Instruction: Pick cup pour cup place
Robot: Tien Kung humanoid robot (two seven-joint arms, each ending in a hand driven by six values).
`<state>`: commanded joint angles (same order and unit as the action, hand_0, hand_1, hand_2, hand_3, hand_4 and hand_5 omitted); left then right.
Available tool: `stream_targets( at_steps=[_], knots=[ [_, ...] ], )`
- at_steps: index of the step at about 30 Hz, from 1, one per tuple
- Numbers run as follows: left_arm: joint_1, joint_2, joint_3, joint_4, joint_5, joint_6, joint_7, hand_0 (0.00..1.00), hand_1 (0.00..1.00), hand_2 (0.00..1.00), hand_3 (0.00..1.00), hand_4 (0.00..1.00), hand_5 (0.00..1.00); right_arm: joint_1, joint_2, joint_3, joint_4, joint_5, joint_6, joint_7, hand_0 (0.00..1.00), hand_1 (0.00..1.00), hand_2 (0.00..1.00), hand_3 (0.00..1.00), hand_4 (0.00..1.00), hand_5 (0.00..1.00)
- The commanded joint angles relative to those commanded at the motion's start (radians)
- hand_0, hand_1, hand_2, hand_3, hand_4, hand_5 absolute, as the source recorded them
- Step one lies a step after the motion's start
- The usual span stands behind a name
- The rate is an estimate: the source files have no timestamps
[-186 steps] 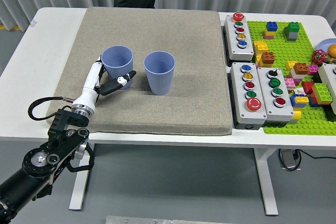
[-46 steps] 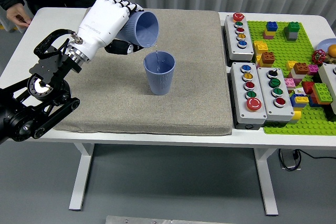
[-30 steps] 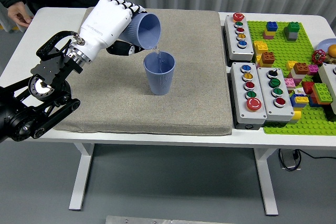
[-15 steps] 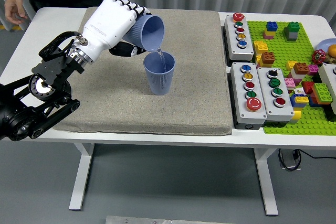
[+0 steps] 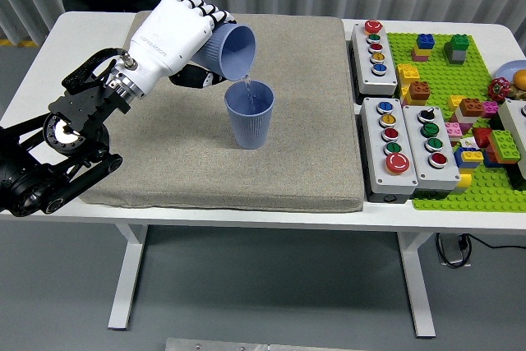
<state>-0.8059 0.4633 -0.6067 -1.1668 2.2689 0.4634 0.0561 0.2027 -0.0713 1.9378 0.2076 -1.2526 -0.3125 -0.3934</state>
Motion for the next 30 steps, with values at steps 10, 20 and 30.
stream_targets(
  at_steps=[10, 20, 30],
  knots=[
    [-0.028, 0.004, 0.043, 0.01, 0.0, -0.003, 0.004, 0.429, 0.439, 0.472, 0.483, 0.71, 0.182, 0.003, -0.001, -0.006, 0.0, 0.01, -0.002, 0.0, 0.669, 0.609, 0.556, 0.55, 0.002, 0.19],
    [-0.047, 0.012, 0.071, 0.011, 0.0, 0.001, 0.02, 0.43, 0.441, 0.472, 0.483, 0.708, 0.183, 0.003, -0.002, -0.009, 0.0, 0.016, -0.003, 0.002, 0.669, 0.609, 0.556, 0.55, 0.002, 0.186],
    [-0.054, 0.015, 0.075, 0.015, 0.0, 0.003, 0.024, 0.436, 0.441, 0.472, 0.484, 0.707, 0.183, 0.004, -0.002, -0.014, 0.0, 0.021, -0.004, 0.003, 0.669, 0.608, 0.556, 0.549, 0.002, 0.184]
  ],
)
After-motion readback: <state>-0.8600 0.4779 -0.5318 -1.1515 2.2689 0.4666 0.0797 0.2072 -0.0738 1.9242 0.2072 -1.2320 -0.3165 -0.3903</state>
